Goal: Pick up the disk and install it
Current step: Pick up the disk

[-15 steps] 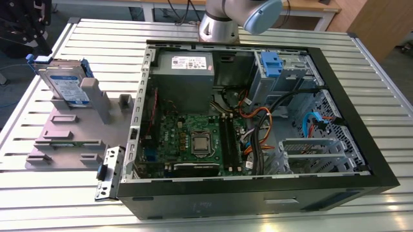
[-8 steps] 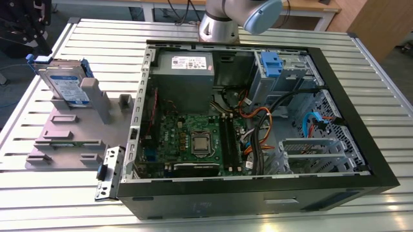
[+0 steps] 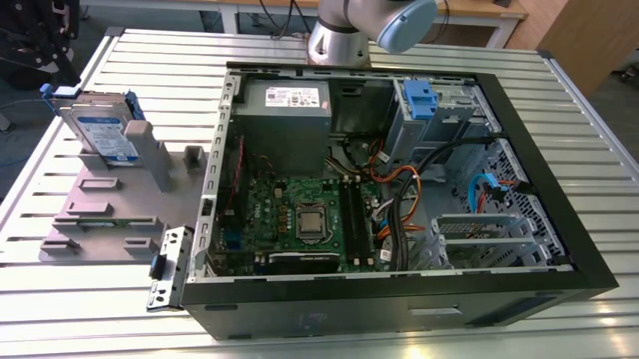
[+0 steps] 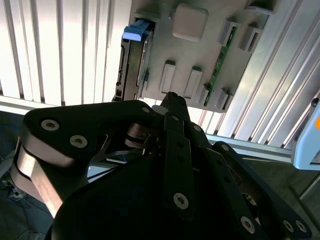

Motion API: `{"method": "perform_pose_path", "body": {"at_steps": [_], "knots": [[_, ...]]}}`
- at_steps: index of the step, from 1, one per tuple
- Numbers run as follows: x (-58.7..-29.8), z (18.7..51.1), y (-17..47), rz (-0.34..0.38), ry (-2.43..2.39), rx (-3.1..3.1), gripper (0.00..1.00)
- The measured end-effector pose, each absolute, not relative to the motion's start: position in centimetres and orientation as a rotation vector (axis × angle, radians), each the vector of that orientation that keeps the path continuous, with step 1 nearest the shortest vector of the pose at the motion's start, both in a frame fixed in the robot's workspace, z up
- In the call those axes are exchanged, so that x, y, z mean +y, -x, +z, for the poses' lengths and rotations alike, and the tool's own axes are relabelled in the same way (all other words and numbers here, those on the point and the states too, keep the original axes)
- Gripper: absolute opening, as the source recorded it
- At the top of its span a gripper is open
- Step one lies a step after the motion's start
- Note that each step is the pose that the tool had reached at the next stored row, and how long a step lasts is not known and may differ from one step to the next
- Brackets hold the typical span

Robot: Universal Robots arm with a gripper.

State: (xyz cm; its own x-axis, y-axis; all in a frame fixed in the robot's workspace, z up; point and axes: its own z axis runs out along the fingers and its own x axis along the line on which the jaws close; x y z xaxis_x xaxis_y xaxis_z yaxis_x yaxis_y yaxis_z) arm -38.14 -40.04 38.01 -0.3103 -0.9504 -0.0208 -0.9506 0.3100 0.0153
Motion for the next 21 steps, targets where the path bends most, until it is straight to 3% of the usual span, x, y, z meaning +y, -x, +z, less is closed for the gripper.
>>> {"method": "perform_pose_path", "body": {"at_steps": [21], "knots": [[-40.04, 38.01, 38.14, 0.039, 1.857, 2.524, 0.11]]}}
